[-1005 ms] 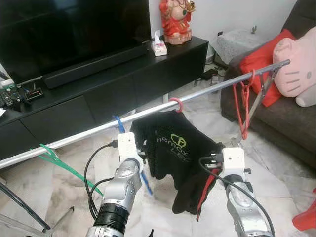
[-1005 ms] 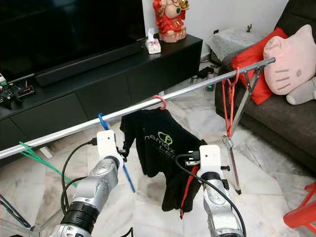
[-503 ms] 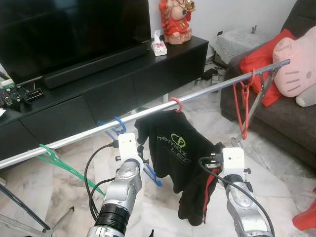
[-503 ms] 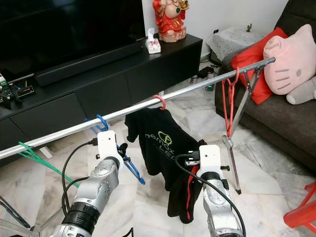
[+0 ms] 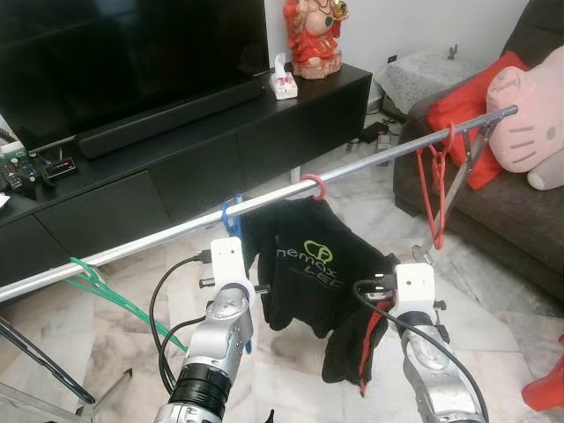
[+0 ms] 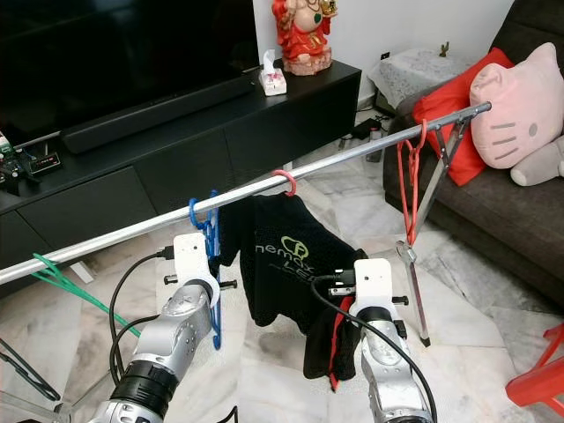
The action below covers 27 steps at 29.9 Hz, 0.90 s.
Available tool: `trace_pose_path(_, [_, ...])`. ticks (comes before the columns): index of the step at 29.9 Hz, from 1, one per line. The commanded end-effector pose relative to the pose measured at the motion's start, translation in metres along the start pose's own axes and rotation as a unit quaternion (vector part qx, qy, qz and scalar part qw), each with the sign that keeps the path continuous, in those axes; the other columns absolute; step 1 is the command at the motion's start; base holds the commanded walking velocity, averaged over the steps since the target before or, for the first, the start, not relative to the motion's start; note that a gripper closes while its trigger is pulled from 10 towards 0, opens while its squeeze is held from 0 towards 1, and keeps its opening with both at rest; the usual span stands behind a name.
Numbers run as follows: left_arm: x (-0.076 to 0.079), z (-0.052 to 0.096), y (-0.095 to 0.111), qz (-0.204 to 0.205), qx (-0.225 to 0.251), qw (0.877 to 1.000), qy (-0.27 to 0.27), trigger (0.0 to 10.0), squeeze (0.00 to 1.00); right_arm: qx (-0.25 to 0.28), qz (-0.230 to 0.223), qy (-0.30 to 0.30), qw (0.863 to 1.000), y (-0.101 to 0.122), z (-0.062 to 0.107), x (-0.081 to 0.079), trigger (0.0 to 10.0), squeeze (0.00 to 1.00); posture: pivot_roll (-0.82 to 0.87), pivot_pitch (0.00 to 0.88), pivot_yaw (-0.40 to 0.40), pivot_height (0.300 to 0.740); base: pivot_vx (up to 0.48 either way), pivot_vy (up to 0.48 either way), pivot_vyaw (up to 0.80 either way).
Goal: Hang hanger
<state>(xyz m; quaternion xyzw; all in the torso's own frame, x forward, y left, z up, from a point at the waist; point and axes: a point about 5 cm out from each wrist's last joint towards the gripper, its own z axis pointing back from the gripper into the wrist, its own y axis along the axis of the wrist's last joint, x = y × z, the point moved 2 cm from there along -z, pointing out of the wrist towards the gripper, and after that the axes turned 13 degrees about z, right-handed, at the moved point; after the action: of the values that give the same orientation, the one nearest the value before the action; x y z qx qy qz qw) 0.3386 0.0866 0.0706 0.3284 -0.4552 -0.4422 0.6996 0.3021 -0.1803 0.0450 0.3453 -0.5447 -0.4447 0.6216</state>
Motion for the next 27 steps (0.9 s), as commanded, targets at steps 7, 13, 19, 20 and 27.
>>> trace_pose_path(7, [-0.001, 0.002, 0.007, -0.026, 0.037, 0.999, -0.009, 0.0, 0.00, 0.013, -0.005, 0.002, 1.000, 0.007, -0.004, -0.003, 10.0, 0.00, -0.17, 0.000, 0.100, 0.740, 0.000, 0.000, 0.00])
trace_pose_path(13, [-0.012, 0.009, 0.020, -0.052, 0.089, 0.995, -0.003, 0.0, 0.00, 0.012, -0.005, 0.002, 1.000, 0.006, -0.003, -0.003, 10.0, 0.00, -0.16, 0.000, 0.097, 0.740, 0.000, 0.000, 0.00])
trace_pose_path(19, [-0.028, 0.026, 0.028, -0.094, 0.130, 0.987, -0.019, 8.8, 0.00, 0.013, -0.003, 0.003, 1.000, 0.006, -0.003, -0.002, 10.0, 0.00, -0.16, 0.000, 0.093, 0.740, 0.000, 0.000, 0.00])
trace_pose_path(20, [-0.031, 0.031, 0.029, -0.106, 0.136, 0.985, -0.024, 10.0, 0.00, 0.013, -0.003, 0.003, 1.000, 0.006, -0.003, -0.002, 10.0, 0.00, -0.15, 0.000, 0.092, 0.740, 0.000, 0.000, 0.00])
trace_pose_path(27, [-0.048, 0.063, 0.027, -0.161, 0.143, 0.975, -0.060, 10.0, 0.00, 0.012, 0.000, 0.006, 1.000, 0.005, -0.002, 0.000, 10.0, 0.00, -0.14, 0.000, 0.083, 0.740, 0.000, 0.000, 0.00])
